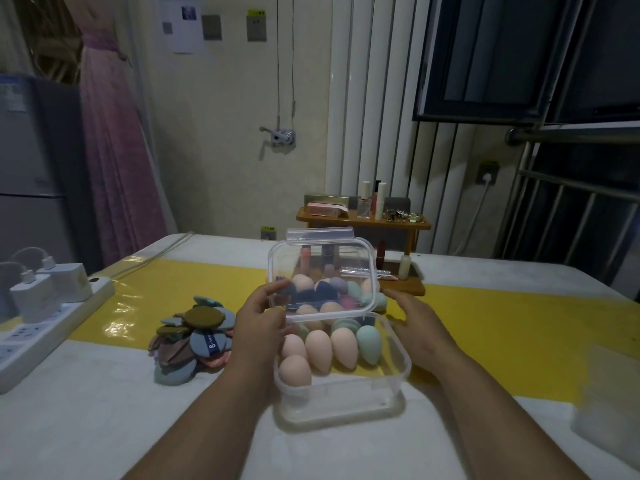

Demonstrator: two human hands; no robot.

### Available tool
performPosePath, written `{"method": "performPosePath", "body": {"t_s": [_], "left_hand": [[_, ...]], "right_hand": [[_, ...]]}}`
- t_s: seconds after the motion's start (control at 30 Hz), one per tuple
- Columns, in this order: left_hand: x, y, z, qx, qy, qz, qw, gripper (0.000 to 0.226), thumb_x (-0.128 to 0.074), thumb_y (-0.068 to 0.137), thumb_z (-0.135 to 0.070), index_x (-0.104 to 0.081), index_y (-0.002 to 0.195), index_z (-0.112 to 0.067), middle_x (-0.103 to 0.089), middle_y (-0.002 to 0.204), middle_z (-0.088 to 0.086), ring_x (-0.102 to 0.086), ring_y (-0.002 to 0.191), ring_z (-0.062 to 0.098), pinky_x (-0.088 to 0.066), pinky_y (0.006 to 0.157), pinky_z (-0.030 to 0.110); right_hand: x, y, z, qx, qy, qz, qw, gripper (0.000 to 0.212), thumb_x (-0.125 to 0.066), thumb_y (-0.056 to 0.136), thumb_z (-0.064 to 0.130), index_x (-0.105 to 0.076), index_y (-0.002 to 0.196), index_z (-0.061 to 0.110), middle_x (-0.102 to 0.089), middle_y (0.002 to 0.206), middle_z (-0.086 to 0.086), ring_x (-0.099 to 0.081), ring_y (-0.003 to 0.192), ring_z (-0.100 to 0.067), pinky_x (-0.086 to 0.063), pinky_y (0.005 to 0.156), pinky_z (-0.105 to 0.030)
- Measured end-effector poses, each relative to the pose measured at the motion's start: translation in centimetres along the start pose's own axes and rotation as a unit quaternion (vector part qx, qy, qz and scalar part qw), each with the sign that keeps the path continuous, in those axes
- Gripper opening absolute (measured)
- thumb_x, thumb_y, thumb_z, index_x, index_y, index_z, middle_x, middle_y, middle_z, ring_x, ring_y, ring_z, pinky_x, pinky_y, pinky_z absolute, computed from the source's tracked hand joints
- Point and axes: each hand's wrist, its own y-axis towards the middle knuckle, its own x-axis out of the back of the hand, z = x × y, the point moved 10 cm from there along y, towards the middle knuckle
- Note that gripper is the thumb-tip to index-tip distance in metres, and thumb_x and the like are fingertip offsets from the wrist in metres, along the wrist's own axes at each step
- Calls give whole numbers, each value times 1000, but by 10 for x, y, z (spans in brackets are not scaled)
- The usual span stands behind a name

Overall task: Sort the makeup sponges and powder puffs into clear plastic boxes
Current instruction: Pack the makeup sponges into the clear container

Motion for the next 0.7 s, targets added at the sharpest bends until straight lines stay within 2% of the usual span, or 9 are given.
{"method": "performPosePath", "body": {"t_s": [0.1,0.17,0.23,0.27,0.33,0.37,0.43,0.53,0.7], "left_hand": [[-1,1,1,5,-5,3,1000,62,-35,81,15,-72,107,-28,-63,120,7,-66,98,31,-56,61,32],[-1,1,1,7,-7,1,1000,62,-35,81,15,-72,106,-28,-63,119,8,-67,97,31,-56,61,32],[0,1,2,11,-11,1,1000,62,-35,81,15,-73,105,-29,-63,118,6,-67,94,29,-55,58,29],[0,2,3,12,-11,2,1000,63,-35,81,14,-73,104,-30,-63,118,5,-67,94,29,-56,58,29],[0,3,4,10,-13,2,1000,63,-36,81,14,-74,102,-31,-63,119,5,-67,97,30,-57,62,33],[1,4,5,9,-12,0,1000,64,-36,81,15,-74,102,-32,-64,120,6,-67,98,31,-58,64,34],[2,5,6,9,-10,-4,1000,65,-36,80,15,-74,102,-32,-64,121,7,-67,100,30,-57,64,33],[2,6,9,11,-17,0,1000,65,-36,79,15,-74,103,-32,-63,122,7,-68,100,30,-58,63,33],[2,8,9,3,-2,4,1000,65,-37,79,13,-74,102,-34,-63,123,8,-65,106,33,-57,69,39]], "right_hand": [[-26,-4,8,14,-15,109,994,78,-50,79,74,-32,149,46,-35,157,11,-32,144,-19,-30,116,-47],[-30,2,10,37,-15,93,995,86,-38,75,89,-38,148,42,-39,155,7,-33,144,-20,-26,118,-49],[-28,8,2,-4,-51,79,996,77,-41,81,83,-40,147,43,-45,148,2,-41,136,-27,-32,113,-45],[-31,9,-6,-30,-80,96,992,72,-44,86,73,-31,150,44,-41,149,-2,-41,134,-31,-36,109,-42],[-23,10,-15,-50,-170,64,982,72,-50,95,51,-13,155,39,-34,149,-8,-38,131,-32,-38,103,-40],[-21,9,-18,-61,-181,61,980,71,-50,96,45,-13,155,35,-34,147,-9,-38,130,-32,-37,103,-39],[-18,8,-18,-74,-159,41,984,64,-54,94,45,-26,150,31,-38,141,-9,-39,127,-32,-37,101,-39],[-7,6,-13,-74,-134,-21,988,40,-62,91,38,-47,126,27,-48,129,-8,-46,116,-30,-42,93,-39],[18,-4,-18,-94,45,-123,987,21,-64,90,30,-47,102,27,-63,97,0,-58,78,-19,-42,60,-33]]}}
